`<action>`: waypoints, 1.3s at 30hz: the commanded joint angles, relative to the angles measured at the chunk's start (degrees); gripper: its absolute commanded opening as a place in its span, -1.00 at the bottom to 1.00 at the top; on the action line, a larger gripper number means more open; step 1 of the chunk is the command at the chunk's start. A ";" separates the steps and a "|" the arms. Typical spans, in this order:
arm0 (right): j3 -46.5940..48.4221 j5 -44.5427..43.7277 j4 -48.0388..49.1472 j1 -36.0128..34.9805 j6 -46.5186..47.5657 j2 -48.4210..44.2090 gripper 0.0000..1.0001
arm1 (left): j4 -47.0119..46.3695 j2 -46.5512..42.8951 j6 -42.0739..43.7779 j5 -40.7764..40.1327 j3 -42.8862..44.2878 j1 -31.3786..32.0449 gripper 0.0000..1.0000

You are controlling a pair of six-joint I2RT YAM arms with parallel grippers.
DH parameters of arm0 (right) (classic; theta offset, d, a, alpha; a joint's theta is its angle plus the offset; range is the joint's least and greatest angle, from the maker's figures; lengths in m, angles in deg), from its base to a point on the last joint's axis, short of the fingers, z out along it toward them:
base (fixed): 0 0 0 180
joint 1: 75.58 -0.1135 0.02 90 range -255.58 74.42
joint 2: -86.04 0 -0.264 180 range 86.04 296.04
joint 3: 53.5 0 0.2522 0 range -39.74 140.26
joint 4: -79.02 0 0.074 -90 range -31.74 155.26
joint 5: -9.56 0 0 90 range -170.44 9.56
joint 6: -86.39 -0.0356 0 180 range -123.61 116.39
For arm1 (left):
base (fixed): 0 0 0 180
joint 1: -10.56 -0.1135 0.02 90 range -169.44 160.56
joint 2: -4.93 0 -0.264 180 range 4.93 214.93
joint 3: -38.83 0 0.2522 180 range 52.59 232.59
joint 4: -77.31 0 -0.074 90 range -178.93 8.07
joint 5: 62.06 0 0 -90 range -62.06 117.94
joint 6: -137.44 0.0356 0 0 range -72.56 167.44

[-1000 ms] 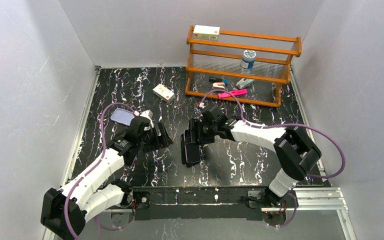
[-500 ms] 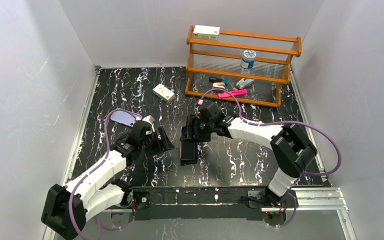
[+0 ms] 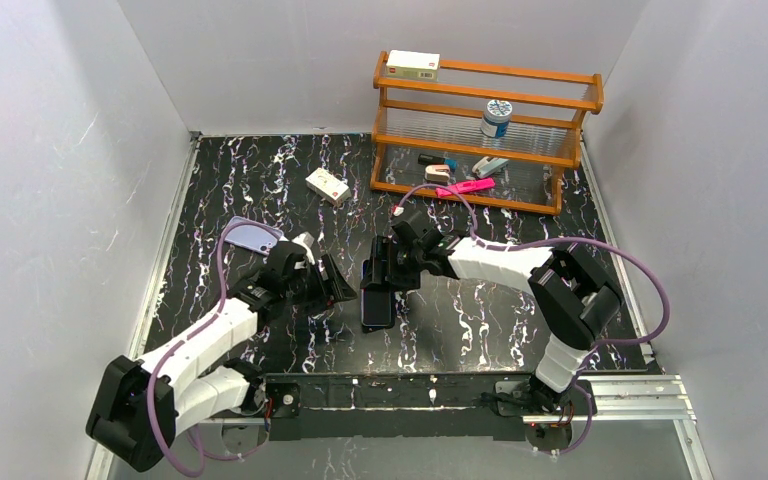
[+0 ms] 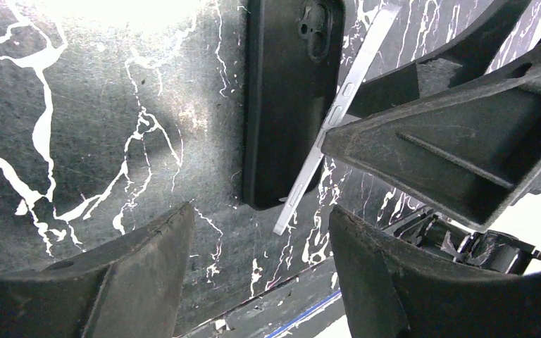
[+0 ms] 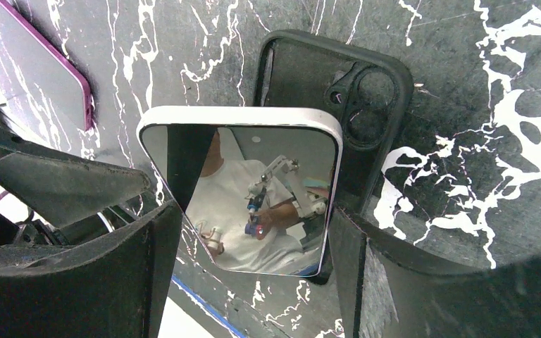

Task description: Put the phone into the phone case

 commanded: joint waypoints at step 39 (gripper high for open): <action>0.82 -2.30 -0.63 -0.99 3.14 1.11 0.69 | -3.36 8.12 0.29 1.68 2.84 -0.20 0.16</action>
